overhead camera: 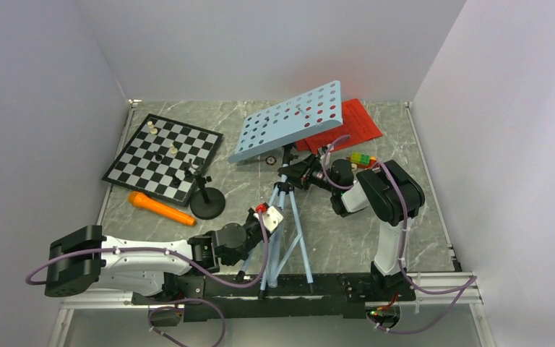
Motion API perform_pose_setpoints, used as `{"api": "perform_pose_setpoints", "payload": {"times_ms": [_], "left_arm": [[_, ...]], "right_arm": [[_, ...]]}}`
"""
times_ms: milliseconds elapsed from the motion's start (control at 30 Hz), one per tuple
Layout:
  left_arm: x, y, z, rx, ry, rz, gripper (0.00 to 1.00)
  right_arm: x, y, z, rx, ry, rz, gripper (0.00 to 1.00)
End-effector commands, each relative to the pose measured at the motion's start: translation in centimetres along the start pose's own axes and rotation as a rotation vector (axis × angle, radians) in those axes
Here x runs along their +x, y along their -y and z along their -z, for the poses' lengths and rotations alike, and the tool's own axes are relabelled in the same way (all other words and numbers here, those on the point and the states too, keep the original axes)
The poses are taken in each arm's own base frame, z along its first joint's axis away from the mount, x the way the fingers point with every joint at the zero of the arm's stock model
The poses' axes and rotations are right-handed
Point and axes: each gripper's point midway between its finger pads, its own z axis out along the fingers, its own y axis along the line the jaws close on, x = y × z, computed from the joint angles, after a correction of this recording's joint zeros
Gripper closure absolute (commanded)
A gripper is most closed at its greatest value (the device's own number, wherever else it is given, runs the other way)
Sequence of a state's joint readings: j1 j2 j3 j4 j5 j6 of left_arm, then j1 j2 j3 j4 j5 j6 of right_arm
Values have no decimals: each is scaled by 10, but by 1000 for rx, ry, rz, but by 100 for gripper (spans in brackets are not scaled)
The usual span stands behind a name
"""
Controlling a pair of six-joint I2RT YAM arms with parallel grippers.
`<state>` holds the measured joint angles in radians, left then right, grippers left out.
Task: Pack up the instrument practice props
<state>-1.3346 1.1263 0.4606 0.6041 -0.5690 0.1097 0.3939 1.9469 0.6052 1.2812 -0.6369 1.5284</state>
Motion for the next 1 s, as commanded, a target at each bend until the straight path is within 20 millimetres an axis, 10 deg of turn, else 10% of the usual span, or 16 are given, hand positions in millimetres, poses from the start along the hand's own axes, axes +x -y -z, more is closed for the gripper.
{"api": "perform_pose_setpoints", "payload": {"times_ms": [0, 267, 500, 667, 967], "left_arm": [[-7, 2, -4, 8, 44, 45, 100], [36, 12, -14, 37, -76, 51, 98], [59, 23, -20, 88, -142, 141, 45], [67, 34, -24, 142, -179, 166, 30], [69, 36, -25, 153, -194, 182, 29]], "right_arm": [[3, -92, 14, -365, 16, 269, 100], [-10, -31, 19, -219, 43, 258, 100], [-11, 3, 26, -125, 36, 265, 100], [-9, 18, 29, -68, 26, 262, 97], [-1, 25, 43, 4, 44, 252, 13]]}}
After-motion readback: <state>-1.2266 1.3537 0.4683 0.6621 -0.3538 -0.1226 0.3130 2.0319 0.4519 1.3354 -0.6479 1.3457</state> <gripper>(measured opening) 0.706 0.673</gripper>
